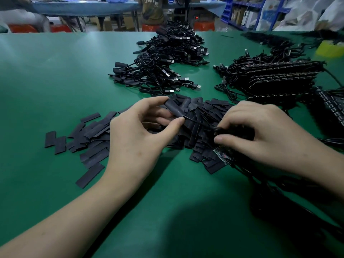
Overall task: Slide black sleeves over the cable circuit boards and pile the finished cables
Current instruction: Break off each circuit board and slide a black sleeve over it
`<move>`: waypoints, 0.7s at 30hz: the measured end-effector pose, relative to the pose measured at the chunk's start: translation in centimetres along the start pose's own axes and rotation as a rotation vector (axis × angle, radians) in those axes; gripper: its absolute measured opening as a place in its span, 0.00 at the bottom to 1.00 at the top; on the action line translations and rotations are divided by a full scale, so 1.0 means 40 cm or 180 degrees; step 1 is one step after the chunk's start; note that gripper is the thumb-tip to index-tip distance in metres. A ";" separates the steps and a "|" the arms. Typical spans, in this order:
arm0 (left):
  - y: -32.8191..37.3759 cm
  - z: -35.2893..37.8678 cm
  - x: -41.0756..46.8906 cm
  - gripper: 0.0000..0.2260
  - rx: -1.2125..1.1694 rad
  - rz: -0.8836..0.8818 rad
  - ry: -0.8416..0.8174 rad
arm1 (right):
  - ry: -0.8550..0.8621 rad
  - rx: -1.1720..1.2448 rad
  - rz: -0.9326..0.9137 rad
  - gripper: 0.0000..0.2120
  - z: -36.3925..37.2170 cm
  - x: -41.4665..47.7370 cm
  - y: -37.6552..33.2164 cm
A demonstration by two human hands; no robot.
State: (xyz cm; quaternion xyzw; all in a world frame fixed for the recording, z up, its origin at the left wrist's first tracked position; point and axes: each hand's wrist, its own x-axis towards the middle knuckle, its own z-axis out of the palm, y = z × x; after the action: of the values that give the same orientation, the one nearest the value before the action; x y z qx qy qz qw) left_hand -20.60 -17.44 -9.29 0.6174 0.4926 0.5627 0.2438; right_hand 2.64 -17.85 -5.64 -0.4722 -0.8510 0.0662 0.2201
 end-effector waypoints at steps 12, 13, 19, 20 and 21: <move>0.003 0.006 -0.004 0.24 0.0380 0.0025 -0.0332 | 0.0423 -0.0835 0.0058 0.14 -0.057 0.403 0.001; 0.003 0.006 -0.005 0.24 0.0409 0.0026 -0.0367 | 0.0404 -0.0948 0.0049 0.15 -0.042 0.467 0.001; -0.006 0.006 -0.005 0.24 0.0531 0.0003 -0.0516 | -0.0042 -0.1333 -0.0024 0.12 0.060 0.730 -0.028; -0.006 0.005 -0.005 0.24 0.0554 0.0002 -0.0532 | -0.0126 -0.1417 -0.0083 0.13 0.077 0.746 -0.034; -0.007 0.005 -0.004 0.24 0.0573 0.0000 -0.0538 | -0.0200 -0.1482 -0.0139 0.14 0.092 0.755 -0.039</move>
State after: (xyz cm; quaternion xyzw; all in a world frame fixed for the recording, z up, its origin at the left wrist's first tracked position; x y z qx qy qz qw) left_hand -20.49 -17.42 -9.66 0.6821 0.5188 0.4621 0.2280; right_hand -13.98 6.81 0.99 -0.4895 -0.8597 -0.1220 0.0800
